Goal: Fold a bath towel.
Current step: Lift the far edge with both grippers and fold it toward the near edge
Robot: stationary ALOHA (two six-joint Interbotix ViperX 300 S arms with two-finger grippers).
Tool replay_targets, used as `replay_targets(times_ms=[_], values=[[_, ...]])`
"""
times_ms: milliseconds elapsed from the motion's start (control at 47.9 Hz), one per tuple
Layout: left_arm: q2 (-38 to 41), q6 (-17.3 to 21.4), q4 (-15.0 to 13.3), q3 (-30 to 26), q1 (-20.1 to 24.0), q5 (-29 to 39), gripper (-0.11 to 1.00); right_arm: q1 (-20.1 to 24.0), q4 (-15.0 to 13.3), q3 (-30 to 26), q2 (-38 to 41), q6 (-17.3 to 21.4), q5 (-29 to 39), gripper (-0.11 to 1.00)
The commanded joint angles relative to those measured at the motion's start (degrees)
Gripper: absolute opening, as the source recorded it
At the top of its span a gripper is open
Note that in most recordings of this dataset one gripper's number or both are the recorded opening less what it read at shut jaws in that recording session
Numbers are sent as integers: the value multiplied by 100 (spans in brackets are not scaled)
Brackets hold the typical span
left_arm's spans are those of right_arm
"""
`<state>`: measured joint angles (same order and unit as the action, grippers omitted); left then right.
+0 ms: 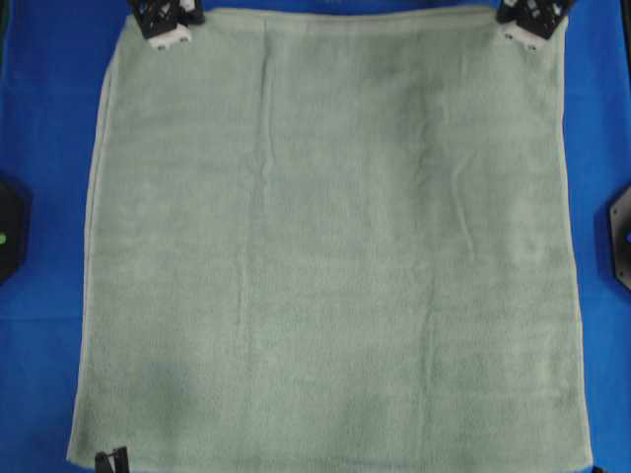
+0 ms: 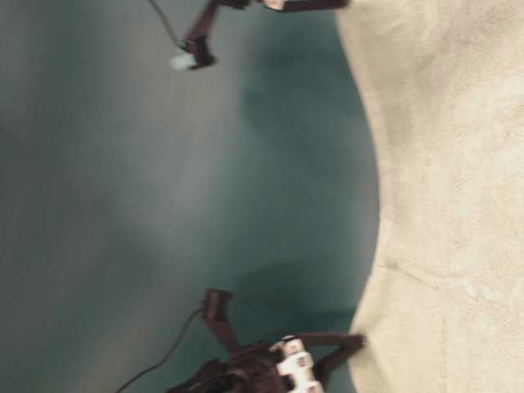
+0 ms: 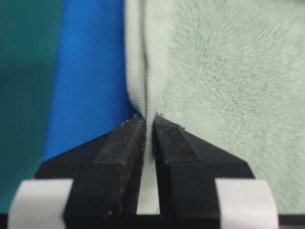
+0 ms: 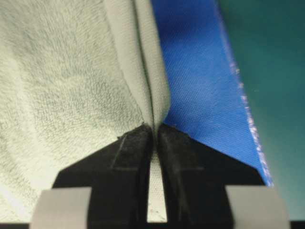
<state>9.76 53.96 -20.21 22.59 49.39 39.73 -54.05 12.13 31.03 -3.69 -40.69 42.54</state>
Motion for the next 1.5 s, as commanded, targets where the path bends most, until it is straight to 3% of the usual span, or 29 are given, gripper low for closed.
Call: replay_targets(times_ms=[0,230,439,522,648,710,773,856,982,1107,1316,1483], values=[[-325,-26,-9,-114,-9,79,4,9,26,44,-299,62,18,6],[-492,-308,-9,281,-149,70,4,281,26,396,-492,422,35,6],[-1081,-967,-9,1415,-1028,-264,4,1195,26,1230,-1099,1266,88,6],[-1433,-1327,-18,1863,-1529,-554,4,1881,26,1688,-1494,1828,44,6],[-1995,-2241,-18,2514,-2470,-1020,4,3182,26,2197,-2013,2936,-211,6],[-2180,-2769,-18,2777,-2953,-1222,4,3806,26,2329,-2206,3524,-334,6],[-2320,-3533,-9,3015,-3560,-1450,4,4438,18,2443,-2338,4140,-475,6],[-2426,-4008,-35,3164,-4359,-1731,4,5414,-9,2522,-2408,5063,-677,6],[-2364,-5071,-26,3146,-5546,-2320,4,6636,-79,2479,-2215,6152,-958,6],[-2215,-5722,-26,3041,-6354,-2681,4,7770,-176,2294,-1705,7198,-1371,6],[-1898,-6574,-26,2786,-7488,-3129,4,9070,-220,1679,-703,8288,-1731,6],[-1538,-7093,-26,2514,-8130,-3296,4,9694,-220,1143,-97,8868,-1749,6]])
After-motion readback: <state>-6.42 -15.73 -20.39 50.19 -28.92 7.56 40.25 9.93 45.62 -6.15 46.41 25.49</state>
